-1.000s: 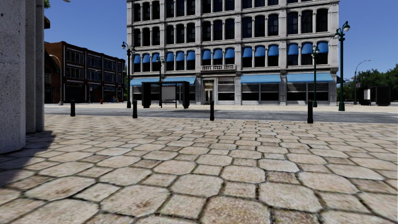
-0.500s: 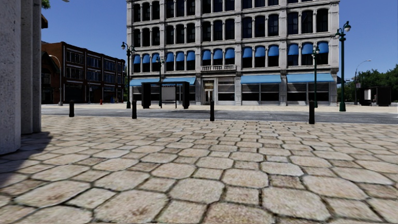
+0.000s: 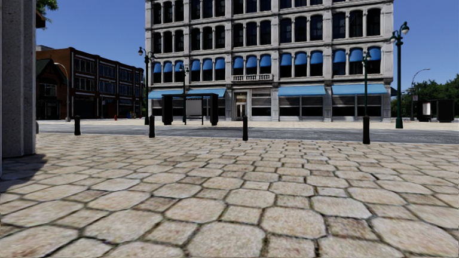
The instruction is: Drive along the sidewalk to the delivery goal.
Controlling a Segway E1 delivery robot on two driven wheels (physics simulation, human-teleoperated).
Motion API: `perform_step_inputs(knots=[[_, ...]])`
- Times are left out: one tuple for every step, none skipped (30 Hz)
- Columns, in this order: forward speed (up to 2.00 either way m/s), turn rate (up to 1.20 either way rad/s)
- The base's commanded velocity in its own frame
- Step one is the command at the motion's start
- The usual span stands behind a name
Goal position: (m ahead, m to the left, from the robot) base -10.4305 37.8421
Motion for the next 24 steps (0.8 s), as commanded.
perform_step_inputs(knots=[[0.64, 0.00], [0.64, 0.00], [0.64, 0.00], [0.64, 0.00], [0.64, 0.00], [0.64, 0.00], [0.64, 0.00], [0.64, 0.00], [0.64, 0.00], [0.64, 0.00], [0.64, 0.00], [0.64, 0.00], [0.64, 0.00], [0.64, 0.00], [0.64, 0.00], [0.64, -0.03], [0.64, -0.17], [0.64, -0.17], [0.64, -0.36], [0.65, -0.48], [0.65, -0.59], [0.65, -0.59], [0.67, -0.64], [0.75, -0.65]])
